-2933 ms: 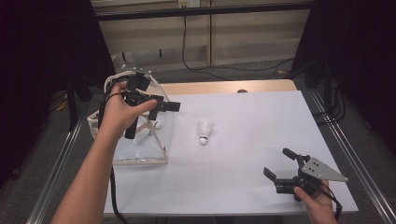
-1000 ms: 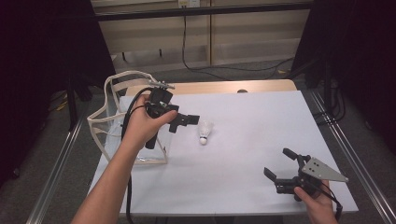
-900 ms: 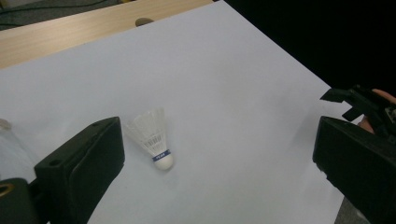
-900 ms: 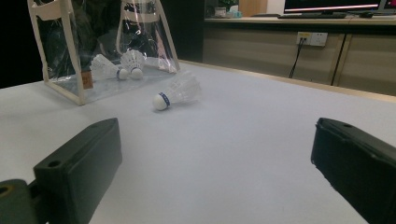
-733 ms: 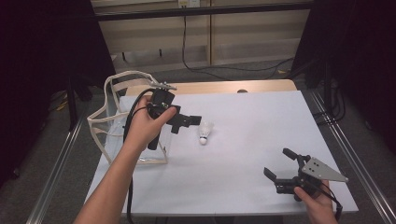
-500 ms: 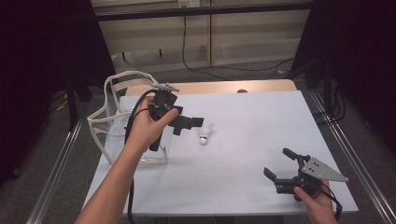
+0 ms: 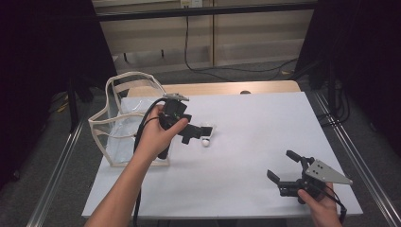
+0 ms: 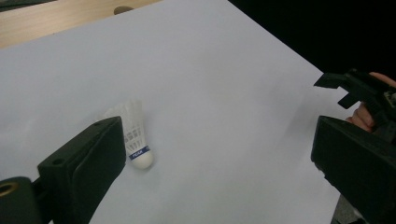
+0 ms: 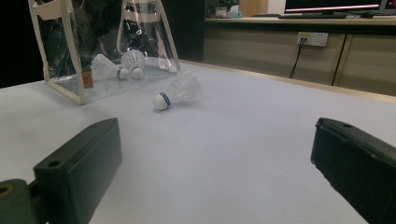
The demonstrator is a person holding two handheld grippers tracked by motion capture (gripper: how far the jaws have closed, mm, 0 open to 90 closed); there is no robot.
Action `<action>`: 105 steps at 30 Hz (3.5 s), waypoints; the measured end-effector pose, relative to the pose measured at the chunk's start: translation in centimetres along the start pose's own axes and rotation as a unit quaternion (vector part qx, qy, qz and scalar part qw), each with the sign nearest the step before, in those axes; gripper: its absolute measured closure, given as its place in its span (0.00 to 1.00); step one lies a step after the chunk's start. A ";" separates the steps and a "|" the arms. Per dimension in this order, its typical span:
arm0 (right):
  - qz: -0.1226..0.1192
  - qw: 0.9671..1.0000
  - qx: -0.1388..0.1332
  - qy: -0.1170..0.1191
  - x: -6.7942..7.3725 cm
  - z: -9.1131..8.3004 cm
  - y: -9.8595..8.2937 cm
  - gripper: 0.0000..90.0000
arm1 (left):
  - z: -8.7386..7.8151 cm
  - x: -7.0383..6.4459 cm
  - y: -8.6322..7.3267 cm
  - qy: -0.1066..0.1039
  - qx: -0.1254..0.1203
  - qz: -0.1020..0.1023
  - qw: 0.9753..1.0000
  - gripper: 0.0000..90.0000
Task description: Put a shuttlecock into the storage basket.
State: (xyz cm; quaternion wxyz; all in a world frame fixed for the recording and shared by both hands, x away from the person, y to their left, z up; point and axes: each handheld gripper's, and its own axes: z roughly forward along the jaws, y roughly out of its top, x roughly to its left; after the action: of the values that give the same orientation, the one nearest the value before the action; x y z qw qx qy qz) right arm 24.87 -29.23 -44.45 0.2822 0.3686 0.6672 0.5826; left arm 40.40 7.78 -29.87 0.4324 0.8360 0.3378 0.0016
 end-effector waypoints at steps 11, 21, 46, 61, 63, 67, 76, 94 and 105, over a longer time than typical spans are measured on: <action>-0.001 1.000 0.000 0.000 0.0 0.0 0.0 0.02 | 1.5 0.5 -1.4 0.011 0.007 -0.013 1.000 0.05; -0.003 1.000 -0.001 0.000 0.0 0.0 0.0 0.02 | 2.7 1.0 -2.4 0.021 0.011 -0.020 1.000 0.04; -0.002 1.000 0.000 -0.002 0.0 -0.1 0.0 0.02 | 5.1 1.9 -4.1 0.033 0.012 -0.031 0.999 0.02; -0.002 1.000 -0.001 -0.002 0.0 0.0 0.0 0.02 | 6.3 2.2 -4.6 0.052 0.007 -0.035 0.998 0.04; -0.002 1.000 -0.001 -0.001 0.0 0.0 0.0 0.02 | 6.5 2.2 -4.6 0.052 0.007 -0.037 0.998 0.04; -0.001 1.000 -0.001 -0.002 0.0 -0.1 0.0 0.02 | 6.9 2.3 -4.6 0.056 0.011 -0.034 0.998 0.07; -0.003 1.000 -0.001 -0.002 -0.1 -0.1 0.0 0.02 | 8.0 2.7 -5.1 0.078 0.013 -0.046 0.996 0.14; -0.002 1.000 -0.002 -0.002 -0.1 -0.2 0.0 0.02 | 10.0 3.5 -6.2 0.109 0.026 -0.057 0.992 0.31; -0.002 1.000 -0.003 -0.002 -0.1 -0.2 0.0 0.02 | 10.9 4.1 -6.7 0.127 0.019 -0.061 0.990 0.44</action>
State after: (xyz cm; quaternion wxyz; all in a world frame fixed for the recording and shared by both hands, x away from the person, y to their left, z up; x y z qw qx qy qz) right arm 24.77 -29.47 -44.41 0.2856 0.3680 0.6657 0.5830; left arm 43.02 4.90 -42.76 0.3693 0.8148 0.4405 0.0755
